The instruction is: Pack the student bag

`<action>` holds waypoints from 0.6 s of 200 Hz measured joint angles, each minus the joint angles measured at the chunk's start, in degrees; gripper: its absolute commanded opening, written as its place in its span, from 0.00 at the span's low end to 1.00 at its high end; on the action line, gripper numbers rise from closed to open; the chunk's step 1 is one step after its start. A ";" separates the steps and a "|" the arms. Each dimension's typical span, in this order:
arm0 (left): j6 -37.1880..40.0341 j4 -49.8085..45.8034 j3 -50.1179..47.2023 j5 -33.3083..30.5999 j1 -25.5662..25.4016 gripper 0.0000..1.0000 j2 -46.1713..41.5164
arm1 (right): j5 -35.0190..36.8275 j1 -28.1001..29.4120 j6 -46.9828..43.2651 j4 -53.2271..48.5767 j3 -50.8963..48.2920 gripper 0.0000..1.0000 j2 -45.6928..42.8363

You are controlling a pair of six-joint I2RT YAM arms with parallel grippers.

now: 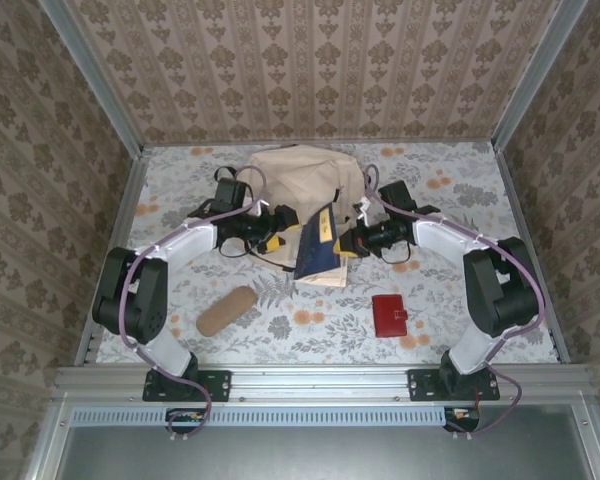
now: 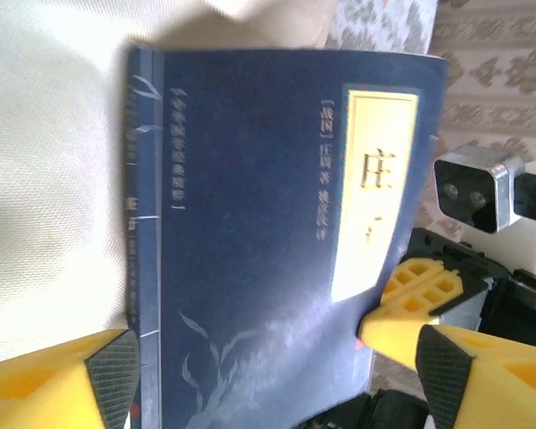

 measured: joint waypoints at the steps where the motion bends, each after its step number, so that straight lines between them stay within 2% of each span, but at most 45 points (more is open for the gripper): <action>1: 0.11 -0.07 0.04 0.00 -0.07 0.80 0.07 | 0.15 -0.09 -0.04 -0.02 -0.13 0.00 -0.07; 44: 2.56 -1.97 1.75 -0.46 -4.72 0.77 3.15 | 7.19 -3.41 -1.36 -4.35 -5.95 0.00 -4.11; 70: 3.19 -2.14 3.32 -0.66 -6.62 0.76 5.11 | 8.44 -3.76 -1.77 -4.98 -6.14 0.00 -4.33; 97: 4.11 -2.54 5.55 -1.60 -7.15 0.69 8.17 | 8.59 -3.78 -1.75 -4.79 -6.10 0.00 -3.26; 120: 4.79 -3.39 6.93 -3.19 -7.19 0.68 10.62 | 8.74 -3.96 -1.75 -4.48 -5.95 0.00 -1.33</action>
